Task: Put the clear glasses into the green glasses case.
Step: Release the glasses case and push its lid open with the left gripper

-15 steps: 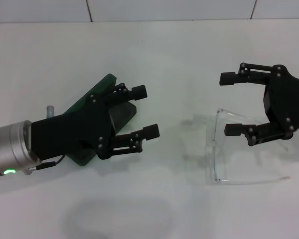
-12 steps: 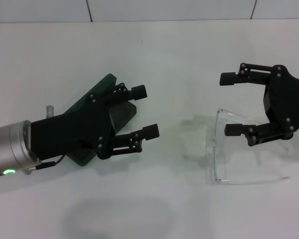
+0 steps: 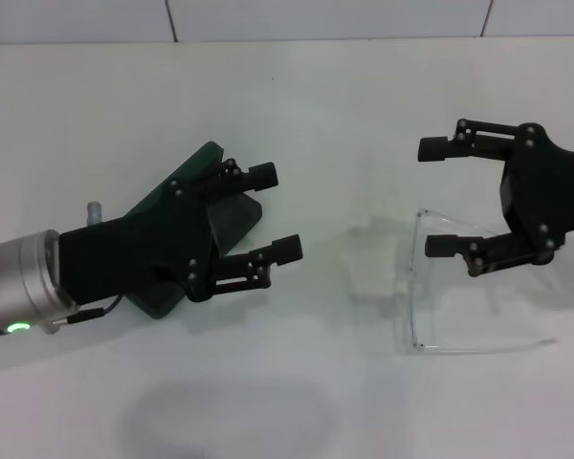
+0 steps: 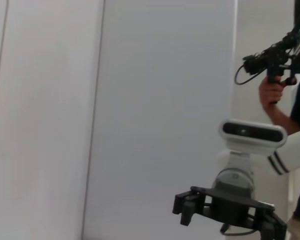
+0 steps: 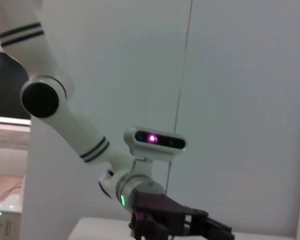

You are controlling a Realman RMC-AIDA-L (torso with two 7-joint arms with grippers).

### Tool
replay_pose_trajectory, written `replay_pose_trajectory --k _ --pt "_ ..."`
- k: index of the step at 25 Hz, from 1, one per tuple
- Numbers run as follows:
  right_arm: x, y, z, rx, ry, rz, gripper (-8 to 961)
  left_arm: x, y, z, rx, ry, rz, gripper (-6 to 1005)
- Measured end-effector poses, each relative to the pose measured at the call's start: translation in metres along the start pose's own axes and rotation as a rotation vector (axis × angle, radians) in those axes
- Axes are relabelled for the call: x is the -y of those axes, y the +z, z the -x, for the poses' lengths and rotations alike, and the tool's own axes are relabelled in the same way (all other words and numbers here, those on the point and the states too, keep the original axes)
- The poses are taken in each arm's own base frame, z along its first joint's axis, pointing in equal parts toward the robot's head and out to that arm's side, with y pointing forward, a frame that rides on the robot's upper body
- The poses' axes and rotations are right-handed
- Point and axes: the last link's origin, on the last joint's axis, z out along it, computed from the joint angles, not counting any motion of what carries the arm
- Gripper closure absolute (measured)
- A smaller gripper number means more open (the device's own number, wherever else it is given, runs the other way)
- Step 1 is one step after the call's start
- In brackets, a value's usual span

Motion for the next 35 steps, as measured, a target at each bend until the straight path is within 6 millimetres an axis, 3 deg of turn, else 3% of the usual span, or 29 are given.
replay_pose_trajectory --k 3,6,9,12,20,27,35 --pt "0.003 0.002 -0.005 -0.026 0.004 -0.023 68 0.008 -0.002 0.002 0.023 -0.004 -0.047 153" --pt "0.005 0.002 -0.007 -0.038 0.004 -0.038 69 0.027 -0.011 0.001 0.057 -0.056 -0.156 154" --pt "0.005 0.002 -0.007 -0.038 0.005 -0.039 69 0.052 -0.023 -0.007 0.122 -0.133 -0.257 154" --pt "0.005 0.002 -0.007 -0.042 0.008 -0.040 69 0.063 -0.030 -0.015 0.196 -0.167 -0.293 154" --pt "0.005 0.002 -0.008 -0.046 0.013 -0.039 69 0.070 -0.032 -0.031 0.422 -0.206 -0.373 155" --pt "0.005 0.003 -0.008 -0.050 0.008 -0.034 68 0.073 -0.022 -0.017 0.576 -0.212 -0.443 156" --pt "0.005 0.003 -0.008 -0.063 -0.006 -0.023 68 0.078 -0.020 -0.015 0.593 -0.233 -0.477 172"
